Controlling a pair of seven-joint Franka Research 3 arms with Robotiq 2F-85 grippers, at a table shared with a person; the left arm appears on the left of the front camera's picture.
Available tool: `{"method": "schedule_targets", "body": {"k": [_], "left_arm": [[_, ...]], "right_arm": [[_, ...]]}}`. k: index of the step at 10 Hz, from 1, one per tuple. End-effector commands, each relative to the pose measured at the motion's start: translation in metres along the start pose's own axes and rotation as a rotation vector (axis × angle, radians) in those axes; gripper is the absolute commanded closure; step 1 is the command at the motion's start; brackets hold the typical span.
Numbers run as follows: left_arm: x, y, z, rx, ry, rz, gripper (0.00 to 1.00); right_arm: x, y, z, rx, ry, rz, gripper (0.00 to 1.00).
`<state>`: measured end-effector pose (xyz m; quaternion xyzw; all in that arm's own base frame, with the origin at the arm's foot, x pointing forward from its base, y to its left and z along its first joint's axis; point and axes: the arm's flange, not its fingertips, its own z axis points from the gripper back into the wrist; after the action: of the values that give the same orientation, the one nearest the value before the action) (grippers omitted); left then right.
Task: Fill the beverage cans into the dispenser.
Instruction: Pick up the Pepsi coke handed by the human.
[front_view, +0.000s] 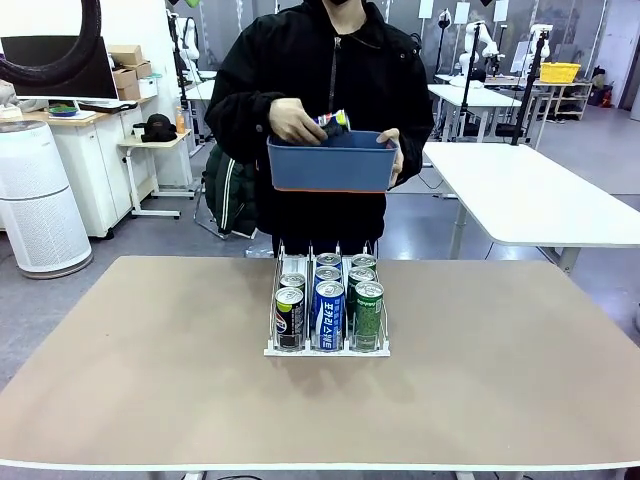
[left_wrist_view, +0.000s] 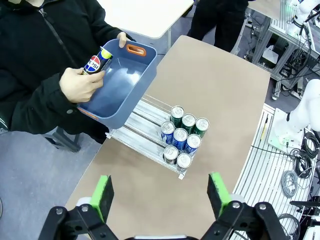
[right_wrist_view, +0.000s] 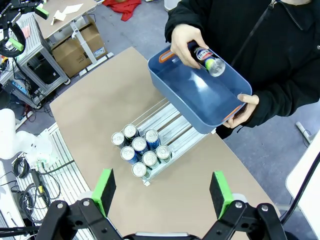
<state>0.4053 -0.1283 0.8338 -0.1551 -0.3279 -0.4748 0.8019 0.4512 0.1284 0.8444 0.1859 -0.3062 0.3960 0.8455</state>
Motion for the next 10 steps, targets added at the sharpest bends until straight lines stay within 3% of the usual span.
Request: {"method": "schedule_targets", "body": {"k": [1,10], "left_arm": [[-0.0013,0.0008,0.0006,-0.006,-0.001,0.001,0.00],[-0.0013,0.0008,0.0006,-0.006,-0.001,0.001,0.00]], "right_arm": [[0.0000,0.0007,0.0012,0.001,0.001,0.002,0.00],[0.0000,0.0007,0.0012,0.001,0.001,0.002,0.00]]}}
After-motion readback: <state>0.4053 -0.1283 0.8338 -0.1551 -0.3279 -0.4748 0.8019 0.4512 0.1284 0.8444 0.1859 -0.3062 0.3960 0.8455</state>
